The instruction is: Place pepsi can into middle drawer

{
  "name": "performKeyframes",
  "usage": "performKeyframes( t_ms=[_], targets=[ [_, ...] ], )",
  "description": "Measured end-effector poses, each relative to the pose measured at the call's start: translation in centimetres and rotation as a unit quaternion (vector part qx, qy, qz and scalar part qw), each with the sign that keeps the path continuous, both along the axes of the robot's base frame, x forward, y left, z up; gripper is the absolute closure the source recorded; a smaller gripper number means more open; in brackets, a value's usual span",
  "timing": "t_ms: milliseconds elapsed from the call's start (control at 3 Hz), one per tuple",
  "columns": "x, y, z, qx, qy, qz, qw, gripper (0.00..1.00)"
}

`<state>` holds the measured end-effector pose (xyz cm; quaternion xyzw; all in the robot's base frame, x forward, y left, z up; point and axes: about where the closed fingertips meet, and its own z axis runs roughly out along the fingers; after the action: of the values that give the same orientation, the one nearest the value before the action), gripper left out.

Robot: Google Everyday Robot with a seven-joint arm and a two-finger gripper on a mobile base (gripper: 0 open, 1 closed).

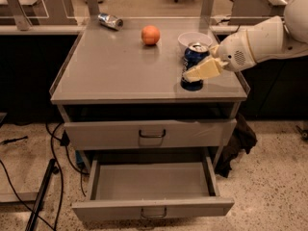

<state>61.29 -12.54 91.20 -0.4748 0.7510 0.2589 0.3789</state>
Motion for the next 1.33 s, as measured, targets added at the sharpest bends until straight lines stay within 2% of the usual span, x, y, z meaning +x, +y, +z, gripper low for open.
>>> performKeyframes(
  t_ms=[333, 1000, 1333],
  targets=[
    [-0.9, 0.2, -0.2, -0.002, -0.002, 0.005, 1.0, 1.0],
    [-7.0, 0.0, 0.0, -0.003, -0.01, 0.014, 0.9998, 1.0],
    [-9.7, 0.8, -4.8, 0.023, -0.015, 0.025, 0.9993, 1.0]
  ],
)
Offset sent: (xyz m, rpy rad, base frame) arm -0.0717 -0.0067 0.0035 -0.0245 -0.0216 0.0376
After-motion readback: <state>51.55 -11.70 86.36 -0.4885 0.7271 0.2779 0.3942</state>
